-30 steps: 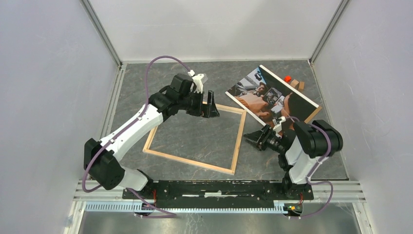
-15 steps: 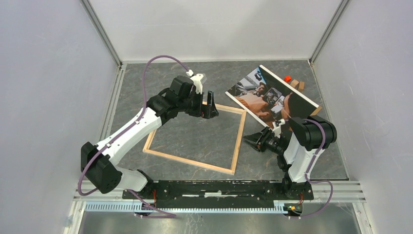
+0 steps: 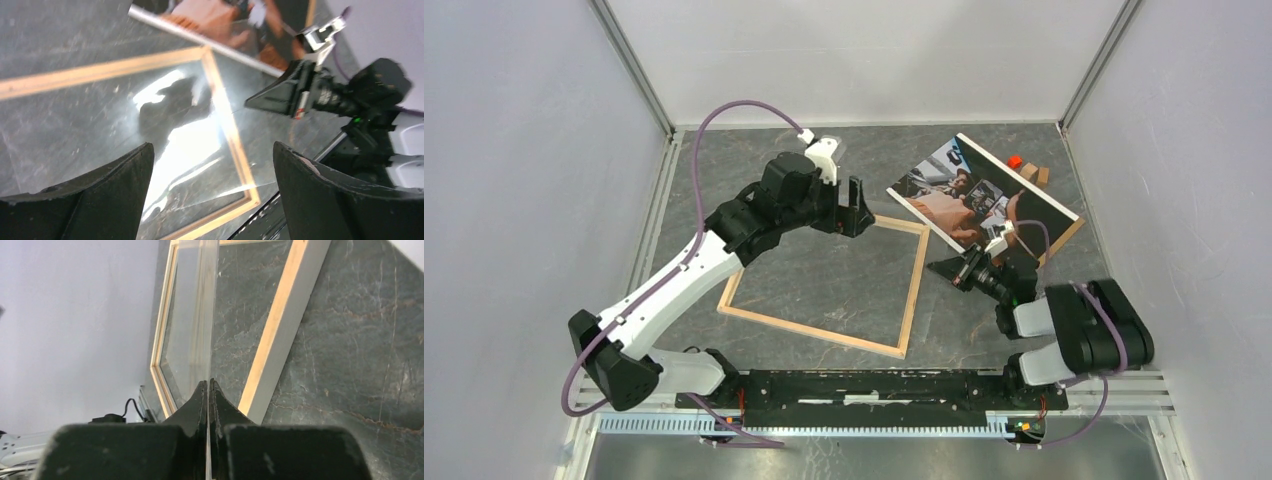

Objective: Put the photo into the frame
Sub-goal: Pick up the photo frame item from the photo frame, then place the photo frame item in the photo frame.

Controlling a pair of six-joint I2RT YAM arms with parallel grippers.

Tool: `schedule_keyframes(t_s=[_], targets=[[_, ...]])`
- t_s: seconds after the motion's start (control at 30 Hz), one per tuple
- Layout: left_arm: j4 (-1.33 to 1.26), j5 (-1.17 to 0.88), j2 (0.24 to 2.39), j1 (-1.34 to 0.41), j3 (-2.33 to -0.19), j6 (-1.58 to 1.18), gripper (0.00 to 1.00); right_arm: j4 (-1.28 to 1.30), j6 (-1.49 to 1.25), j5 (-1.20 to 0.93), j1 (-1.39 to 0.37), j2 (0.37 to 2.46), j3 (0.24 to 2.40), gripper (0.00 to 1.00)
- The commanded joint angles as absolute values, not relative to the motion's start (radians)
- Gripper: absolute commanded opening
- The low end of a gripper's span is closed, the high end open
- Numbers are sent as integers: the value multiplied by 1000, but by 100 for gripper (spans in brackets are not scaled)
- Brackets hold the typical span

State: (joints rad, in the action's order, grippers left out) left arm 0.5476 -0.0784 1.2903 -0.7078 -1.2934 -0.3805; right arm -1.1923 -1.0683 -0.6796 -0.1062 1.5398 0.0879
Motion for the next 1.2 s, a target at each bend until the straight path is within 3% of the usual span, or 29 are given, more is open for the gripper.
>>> schedule_keyframes(t_s=[0.0,0.13,0.27,0.67,1.17], targets=[[472,76,1250,-818,-1451,-340,94,-611,-768,-552,-115,1292,216,0],[388,139,1235,-885,-1475,-314,93,-247,-629,-369,-165,1081,362,0],[255,151,1128,-888,-1325,-304,94,-57,-616,-228,-243,990,512,0],[69,202,760,-885,-1065,-264,96,-181,-821,-373,-418,1083,916,0],[54,170,744,-885,-1046,-322,95,-392,-1094,-350,-629,1358,1091,0]])
